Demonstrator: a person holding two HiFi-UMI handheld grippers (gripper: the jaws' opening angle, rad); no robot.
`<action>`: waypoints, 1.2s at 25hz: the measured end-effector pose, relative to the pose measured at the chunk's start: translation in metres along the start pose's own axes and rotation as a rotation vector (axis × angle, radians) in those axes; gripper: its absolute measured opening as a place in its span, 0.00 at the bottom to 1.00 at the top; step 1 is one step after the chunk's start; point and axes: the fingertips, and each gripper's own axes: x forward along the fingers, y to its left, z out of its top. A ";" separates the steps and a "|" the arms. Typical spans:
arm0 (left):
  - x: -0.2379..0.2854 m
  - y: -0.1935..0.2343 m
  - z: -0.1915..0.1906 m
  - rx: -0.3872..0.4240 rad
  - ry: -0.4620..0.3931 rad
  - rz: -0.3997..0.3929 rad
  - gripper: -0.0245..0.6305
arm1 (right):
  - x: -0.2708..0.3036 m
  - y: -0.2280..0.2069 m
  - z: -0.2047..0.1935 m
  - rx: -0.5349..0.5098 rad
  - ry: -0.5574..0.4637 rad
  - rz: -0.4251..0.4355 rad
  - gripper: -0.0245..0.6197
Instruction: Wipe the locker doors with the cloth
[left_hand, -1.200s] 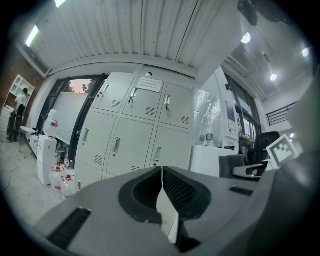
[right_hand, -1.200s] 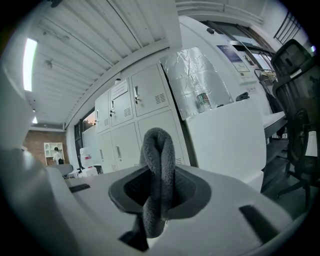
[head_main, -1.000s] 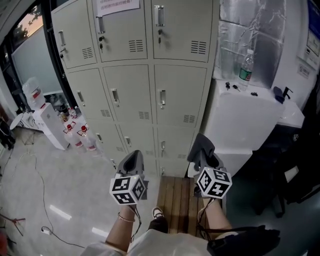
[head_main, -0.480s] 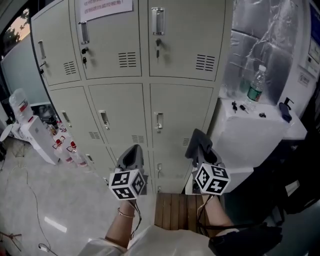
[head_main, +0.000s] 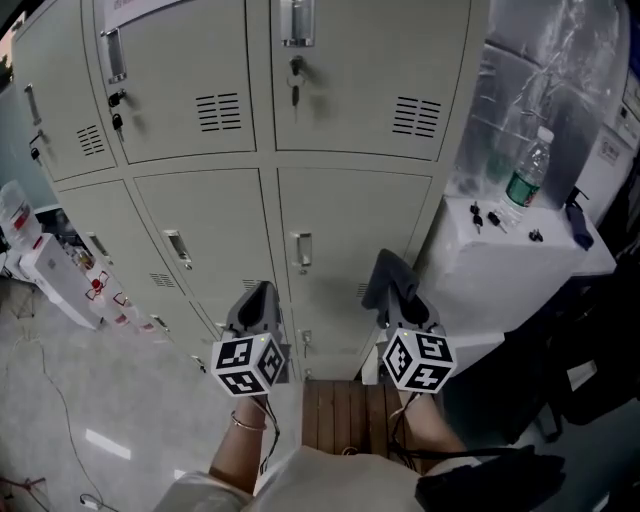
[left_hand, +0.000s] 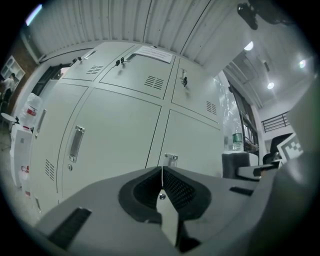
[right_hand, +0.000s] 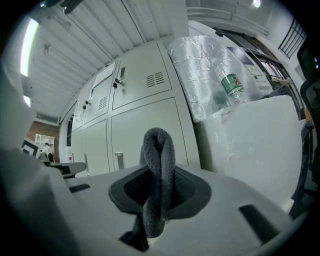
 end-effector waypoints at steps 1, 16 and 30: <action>0.002 0.001 -0.003 -0.005 0.005 0.012 0.05 | 0.002 0.000 0.000 -0.001 0.003 0.009 0.14; -0.014 0.016 -0.008 0.048 0.018 0.112 0.05 | 0.018 0.041 0.007 0.006 -0.018 0.193 0.14; -0.091 0.147 0.038 0.118 -0.035 0.386 0.05 | 0.060 0.222 0.016 0.008 -0.069 0.463 0.15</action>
